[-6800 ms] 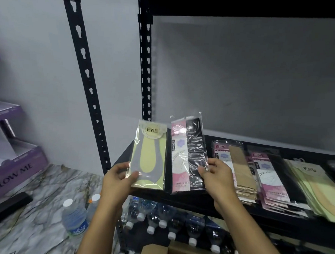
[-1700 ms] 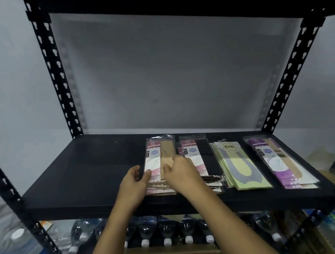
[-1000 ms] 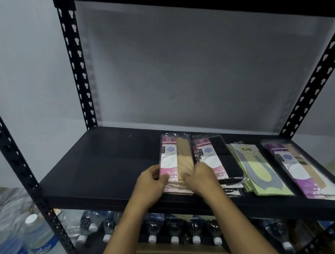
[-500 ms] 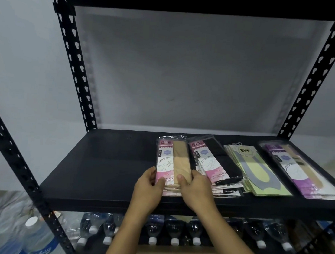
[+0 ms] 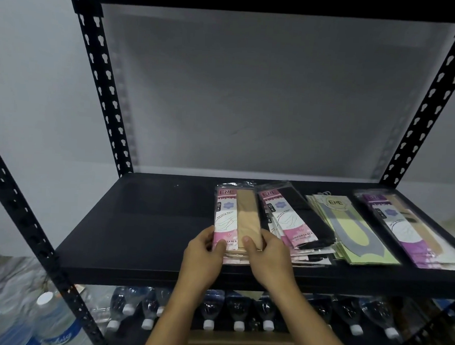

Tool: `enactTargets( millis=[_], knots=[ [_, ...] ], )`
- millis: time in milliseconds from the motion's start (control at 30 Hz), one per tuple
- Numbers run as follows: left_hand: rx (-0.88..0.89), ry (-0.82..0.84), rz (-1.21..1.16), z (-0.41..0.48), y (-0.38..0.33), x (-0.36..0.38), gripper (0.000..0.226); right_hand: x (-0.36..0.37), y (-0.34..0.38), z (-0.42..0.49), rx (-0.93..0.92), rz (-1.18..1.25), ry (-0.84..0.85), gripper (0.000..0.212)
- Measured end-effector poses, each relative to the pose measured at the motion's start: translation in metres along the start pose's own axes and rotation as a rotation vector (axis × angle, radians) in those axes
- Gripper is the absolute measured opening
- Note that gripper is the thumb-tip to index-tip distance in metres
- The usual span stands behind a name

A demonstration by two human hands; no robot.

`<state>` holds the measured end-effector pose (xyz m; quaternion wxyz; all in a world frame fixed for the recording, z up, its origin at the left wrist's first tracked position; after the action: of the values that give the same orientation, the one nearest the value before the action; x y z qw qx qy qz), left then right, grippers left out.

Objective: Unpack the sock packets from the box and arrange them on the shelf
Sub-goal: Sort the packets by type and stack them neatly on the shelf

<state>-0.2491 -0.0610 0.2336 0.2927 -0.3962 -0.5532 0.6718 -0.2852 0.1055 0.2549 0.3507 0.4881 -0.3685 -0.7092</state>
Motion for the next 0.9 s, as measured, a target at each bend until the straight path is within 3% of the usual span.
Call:
enactTargets(
  millis=[267,667,900],
  knots=[
    [-0.026,-0.011,0.016,0.014,0.003,-0.033,0.032,0.029,0.014,-0.007,-0.024,0.060,0.041,0.034],
    [-0.059,-0.096,0.058,0.056,0.018,-0.140,0.031,0.134,0.074,-0.026,-0.077,0.128,0.103,0.030],
    [-0.061,-0.074,0.049,0.068,0.024,-0.149,0.031,0.151,0.076,-0.025,-0.058,0.121,0.100,0.032]
  ],
)
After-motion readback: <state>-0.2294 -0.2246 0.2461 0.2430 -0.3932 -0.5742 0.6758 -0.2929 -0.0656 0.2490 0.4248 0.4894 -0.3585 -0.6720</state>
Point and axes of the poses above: each hand's wrist, its own z-axis towards the middle knuckle, its own x-axis out of the palm, y = z × x, the point moved 10 cm from there along z, towards the middle knuckle, and after that the axes turned 11 degrees about -y, right-handed, at the moved point
